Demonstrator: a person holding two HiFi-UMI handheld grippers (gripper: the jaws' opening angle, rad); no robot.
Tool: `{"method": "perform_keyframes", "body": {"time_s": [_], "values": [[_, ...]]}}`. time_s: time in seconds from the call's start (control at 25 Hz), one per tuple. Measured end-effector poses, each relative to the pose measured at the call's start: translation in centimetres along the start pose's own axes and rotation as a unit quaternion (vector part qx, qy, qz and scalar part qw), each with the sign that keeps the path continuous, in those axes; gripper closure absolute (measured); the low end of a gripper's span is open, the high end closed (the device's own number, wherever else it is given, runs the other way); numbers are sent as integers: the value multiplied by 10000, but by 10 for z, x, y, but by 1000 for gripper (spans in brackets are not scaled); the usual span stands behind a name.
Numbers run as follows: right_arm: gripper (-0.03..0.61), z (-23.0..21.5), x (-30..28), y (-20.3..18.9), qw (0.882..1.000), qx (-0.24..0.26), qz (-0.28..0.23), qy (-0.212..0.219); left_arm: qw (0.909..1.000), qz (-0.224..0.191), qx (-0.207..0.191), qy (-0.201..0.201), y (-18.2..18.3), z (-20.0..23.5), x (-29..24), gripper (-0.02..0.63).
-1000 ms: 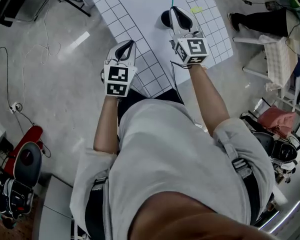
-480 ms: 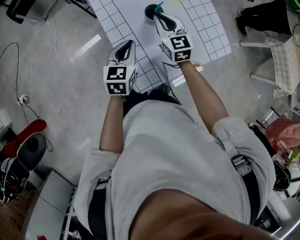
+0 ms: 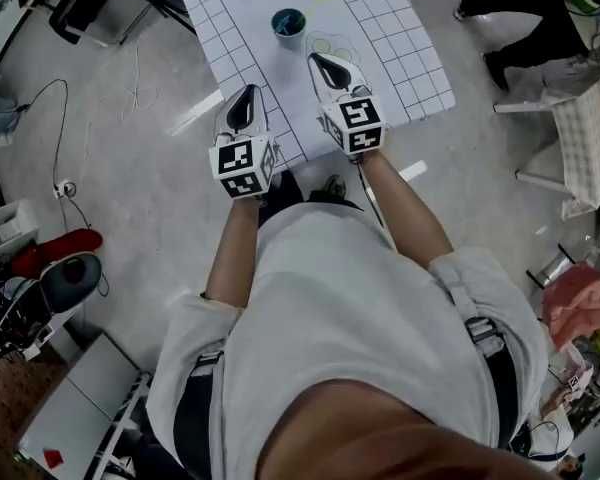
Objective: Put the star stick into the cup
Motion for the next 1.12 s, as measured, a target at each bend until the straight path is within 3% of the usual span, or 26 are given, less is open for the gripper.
{"method": "perform_keyframes", "body": {"time_s": [0.24,0.4,0.84,1.12], "values": [[580,-22,36,42,9991,-94,-412,-7,9987,-450,202,95,44,-28,-14,611],[580,-36,60,55,9990,-154,-425,67,9980,-571,239,125,57,-52,-14,611],[580,-45,108,43,9957,-386,-639,541,9972,-718,32,200,57,-108,8,611],[580,-37,117,38,9974,41,-667,280,9976,-614,-200,244,49,-117,14,611]]}}
Point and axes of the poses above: the fingertips, and each gripper's own axes: x backward along the fingers, z to its left, y out of its top, the point moved 4 cm from there along x, backward along the fingers, and after that the axes turned 15 degrees about z, right-handed, at the moved point
